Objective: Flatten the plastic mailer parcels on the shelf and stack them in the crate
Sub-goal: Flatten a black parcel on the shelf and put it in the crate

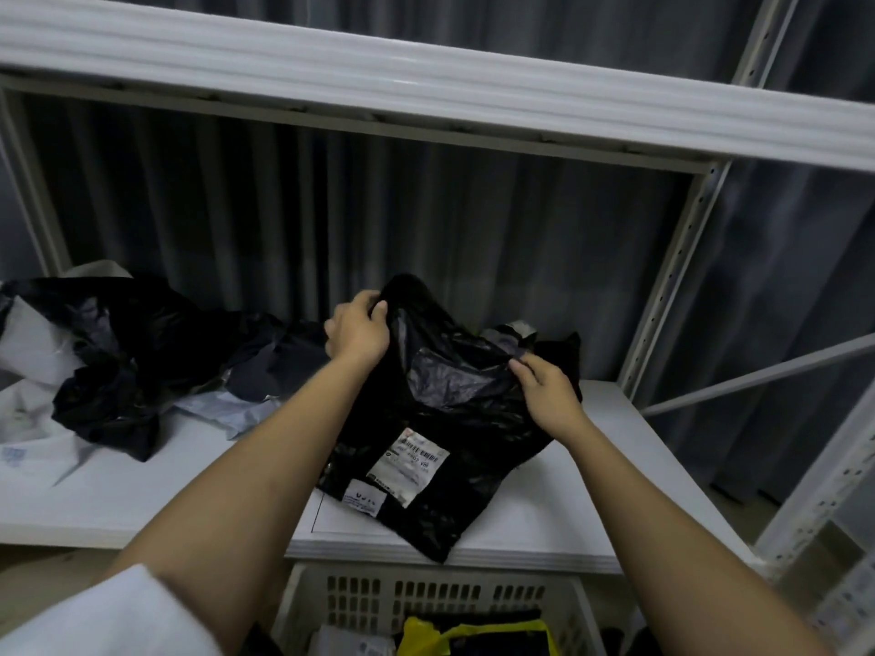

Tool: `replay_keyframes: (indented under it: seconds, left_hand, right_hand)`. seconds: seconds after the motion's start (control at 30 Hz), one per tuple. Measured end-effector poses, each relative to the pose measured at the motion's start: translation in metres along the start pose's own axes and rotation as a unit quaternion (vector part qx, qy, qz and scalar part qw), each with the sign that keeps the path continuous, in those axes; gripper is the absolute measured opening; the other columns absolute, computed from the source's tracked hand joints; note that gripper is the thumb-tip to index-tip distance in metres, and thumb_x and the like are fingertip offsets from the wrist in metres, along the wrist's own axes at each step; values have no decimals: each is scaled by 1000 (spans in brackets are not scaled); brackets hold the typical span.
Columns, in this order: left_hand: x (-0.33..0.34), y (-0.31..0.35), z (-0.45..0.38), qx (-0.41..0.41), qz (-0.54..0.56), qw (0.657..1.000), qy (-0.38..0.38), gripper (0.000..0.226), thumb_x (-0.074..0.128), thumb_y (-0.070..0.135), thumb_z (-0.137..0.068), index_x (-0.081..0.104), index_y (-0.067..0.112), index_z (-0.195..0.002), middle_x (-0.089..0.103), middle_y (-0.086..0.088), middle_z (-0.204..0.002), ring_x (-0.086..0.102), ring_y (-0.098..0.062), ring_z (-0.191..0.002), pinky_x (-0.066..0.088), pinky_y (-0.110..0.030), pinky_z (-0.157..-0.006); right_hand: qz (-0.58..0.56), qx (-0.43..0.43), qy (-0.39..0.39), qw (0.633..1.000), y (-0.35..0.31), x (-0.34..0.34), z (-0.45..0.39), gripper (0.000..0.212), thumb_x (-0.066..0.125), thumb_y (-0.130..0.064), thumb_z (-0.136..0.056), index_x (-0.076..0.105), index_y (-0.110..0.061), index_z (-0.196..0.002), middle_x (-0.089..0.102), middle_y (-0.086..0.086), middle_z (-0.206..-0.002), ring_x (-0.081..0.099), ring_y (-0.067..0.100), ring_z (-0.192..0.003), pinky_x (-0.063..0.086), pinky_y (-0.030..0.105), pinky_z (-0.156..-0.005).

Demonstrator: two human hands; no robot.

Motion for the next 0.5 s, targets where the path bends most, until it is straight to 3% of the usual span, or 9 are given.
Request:
replay_keyframes:
  seconds: [0.1, 0.17, 0.23, 0.37, 0.5]
  left_hand:
    - [14, -7, 2, -9, -76, 997, -23, 49, 44, 45, -98, 36, 25, -141, 28, -12, -148, 23, -34, -136, 19, -45, -113]
    - [27, -18, 9, 7, -110, 993, -47, 51, 44, 46, -97, 36, 23, -142, 26, -13, -149, 21, -33, -137, 16, -44, -114]
    - [41, -38, 18, 5, -140, 987, -80, 49, 42, 45, -98, 37, 23, -141, 28, -14, -148, 22, -33, -138, 17, -43, -114]
    - [75, -89, 35, -22, -210, 961, -179, 48, 39, 46, -98, 37, 24, -141, 29, -13, -150, 23, -33, -138, 21, -45, -113]
    - [104, -131, 48, -52, -239, 932, -266, 56, 34, 47, -100, 19, 29, -150, 7, -7, -159, 5, -30, -146, 12, -54, -115]
  right_hand:
    - [-126, 135, 69, 980, 22, 10, -4, 44, 32, -34, -104, 58, -1, -115, 60, 13, -111, 55, 26, -101, 42, 31, -87]
    - [-194, 239, 104, 946, 53, 19, -6, 48, 29, -37, -104, 53, -4, -130, 56, 14, -125, 53, 29, -112, 41, 37, -101]
    - [-227, 333, 124, 907, 84, 27, -1, 51, 29, -38, -104, 48, -3, -135, 53, 16, -132, 53, 33, -117, 42, 44, -105]
    - [-110, 423, 70, 896, 142, 47, 17, 49, 29, -32, -105, 50, 4, -130, 54, 23, -128, 53, 37, -113, 43, 42, -101]
    - [39, 393, 1, 919, 160, 56, 36, 34, 36, -24, -102, 51, 1, -119, 55, 23, -116, 53, 34, -101, 43, 36, -85]
Point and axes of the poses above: each hand's wrist, its own z-axis away from the middle knuckle, its own x-axis out of the palm, y = z × x, the point moved 3 cm from there along -z, towards the middle knuckle
